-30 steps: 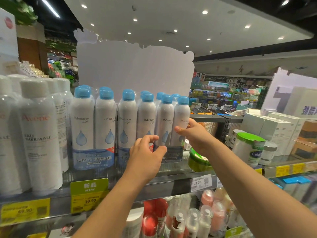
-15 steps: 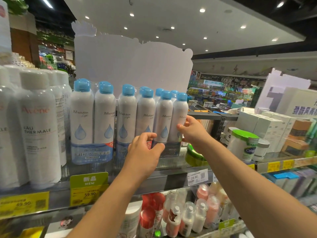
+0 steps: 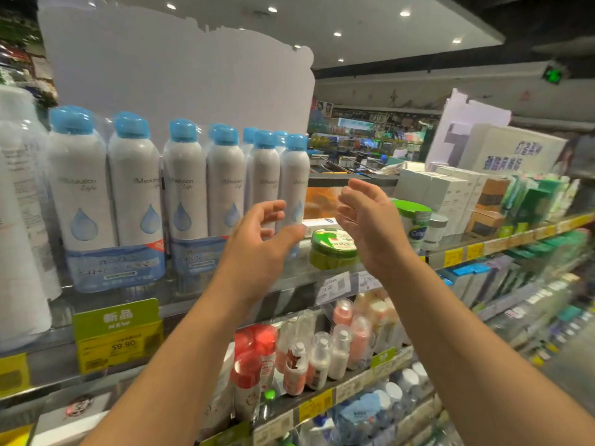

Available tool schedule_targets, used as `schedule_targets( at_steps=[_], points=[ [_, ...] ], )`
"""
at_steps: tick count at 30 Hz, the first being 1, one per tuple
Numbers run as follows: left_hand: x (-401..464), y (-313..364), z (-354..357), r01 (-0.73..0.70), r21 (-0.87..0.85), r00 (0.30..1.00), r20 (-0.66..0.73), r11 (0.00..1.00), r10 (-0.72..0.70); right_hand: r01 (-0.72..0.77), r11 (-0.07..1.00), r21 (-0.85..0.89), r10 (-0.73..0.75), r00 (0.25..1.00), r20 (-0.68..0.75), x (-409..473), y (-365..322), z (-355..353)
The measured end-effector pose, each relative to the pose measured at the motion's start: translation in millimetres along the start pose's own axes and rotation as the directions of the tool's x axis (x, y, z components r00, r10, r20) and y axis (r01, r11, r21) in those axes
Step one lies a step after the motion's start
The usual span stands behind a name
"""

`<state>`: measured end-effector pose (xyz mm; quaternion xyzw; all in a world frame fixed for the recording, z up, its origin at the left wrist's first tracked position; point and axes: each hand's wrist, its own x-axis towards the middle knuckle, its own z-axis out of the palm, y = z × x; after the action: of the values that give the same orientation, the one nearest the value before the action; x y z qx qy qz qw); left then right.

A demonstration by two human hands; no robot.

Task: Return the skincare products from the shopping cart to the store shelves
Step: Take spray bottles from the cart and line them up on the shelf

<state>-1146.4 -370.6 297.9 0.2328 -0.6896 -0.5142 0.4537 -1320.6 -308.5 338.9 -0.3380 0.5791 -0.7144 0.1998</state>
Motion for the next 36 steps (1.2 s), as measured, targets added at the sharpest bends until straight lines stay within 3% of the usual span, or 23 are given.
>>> schedule_targets(
  at_steps=[9,16,24,36],
  points=[
    [-23.7,-11.0,73.3,0.049,-0.239,0.96,0.279,0.97,0.02,-0.003,1.0,-0.004,0.002,0.984,-0.177,-93.6,21.0,-95.0],
    [-76.4,-43.2,167.0,0.192,-0.241,0.822,0.569,0.951,-0.021,-0.182,0.972,-0.148,0.104,0.9,-0.424,-182.1,68.2,-184.7],
    [-162.2,-68.9,285.7,0.278,-0.049,0.558,0.821,0.959,-0.12,-0.332,0.943,-0.035,0.226,0.713,-0.664,-278.0,109.9,-294.1],
    [-258.3,-110.4,448.4,0.283,0.272,0.262,0.9,0.92,-0.347,-0.454,0.846,0.281,0.462,0.359,-0.811,-392.1,190.7,-469.6]
  ],
)
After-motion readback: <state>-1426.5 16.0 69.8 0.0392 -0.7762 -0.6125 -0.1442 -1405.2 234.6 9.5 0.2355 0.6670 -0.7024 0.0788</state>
